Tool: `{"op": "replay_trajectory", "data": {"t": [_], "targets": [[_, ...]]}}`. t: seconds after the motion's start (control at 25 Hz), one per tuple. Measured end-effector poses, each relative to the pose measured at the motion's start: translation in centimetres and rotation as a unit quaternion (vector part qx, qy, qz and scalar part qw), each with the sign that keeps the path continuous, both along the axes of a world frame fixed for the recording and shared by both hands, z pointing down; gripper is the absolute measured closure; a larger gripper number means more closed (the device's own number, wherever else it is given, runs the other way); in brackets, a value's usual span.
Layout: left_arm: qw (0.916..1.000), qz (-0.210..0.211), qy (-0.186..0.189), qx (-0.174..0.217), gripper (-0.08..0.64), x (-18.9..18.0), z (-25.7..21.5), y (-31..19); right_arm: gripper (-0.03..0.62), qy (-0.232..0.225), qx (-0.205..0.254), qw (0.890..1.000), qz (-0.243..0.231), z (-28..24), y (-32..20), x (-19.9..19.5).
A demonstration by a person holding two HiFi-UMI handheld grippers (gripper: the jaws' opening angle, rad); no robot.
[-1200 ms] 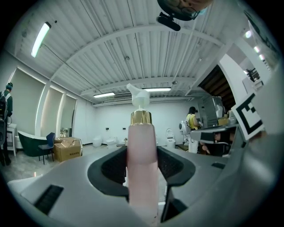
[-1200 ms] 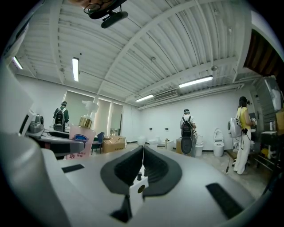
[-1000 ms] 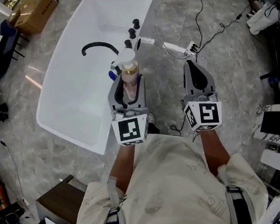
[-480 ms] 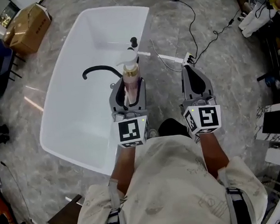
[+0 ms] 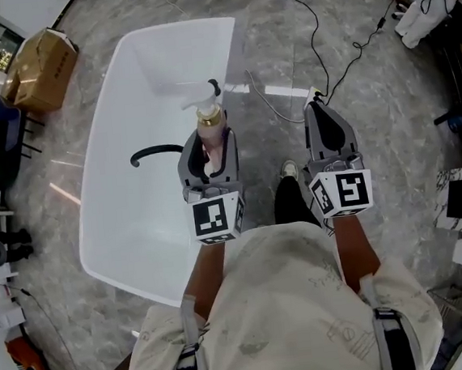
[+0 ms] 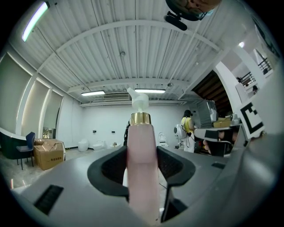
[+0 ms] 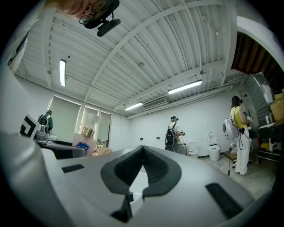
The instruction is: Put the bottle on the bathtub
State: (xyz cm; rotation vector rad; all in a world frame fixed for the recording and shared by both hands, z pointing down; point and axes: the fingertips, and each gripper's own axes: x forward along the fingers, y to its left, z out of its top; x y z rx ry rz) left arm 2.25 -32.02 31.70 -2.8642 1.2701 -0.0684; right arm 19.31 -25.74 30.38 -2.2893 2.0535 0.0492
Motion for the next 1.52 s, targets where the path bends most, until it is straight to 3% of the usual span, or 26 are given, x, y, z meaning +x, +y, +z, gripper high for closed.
{"op": "replay_trajectory", "data": {"t": [0.2,0.76,1.04,1.52], "targets": [[1.0000,0.001,-0.001,0.000,0.351,5.5,-0.3,-5.0,0.603,-0.006,0.004,1.000,0.013,-0.1,-4.9,5.8],[0.9993,-0.008,-0.014,-0.033,0.351,18.6,1.2,-16.3,0.603,-0.014,-0.041,0.999,-0.016,2.4,-16.7,18.1],[0.9979,-0.024,-0.014,-0.058,0.351,21.6,3.1,-20.5,0.603,-0.018,-0.058,0.997,-0.043,4.0,-21.0,20.9],[0.9912,-0.041,-0.021,-0.124,0.352,22.5,9.9,-31.6,0.603,-0.016,-0.109,0.992,-0.065,8.6,-33.1,21.7]]}}
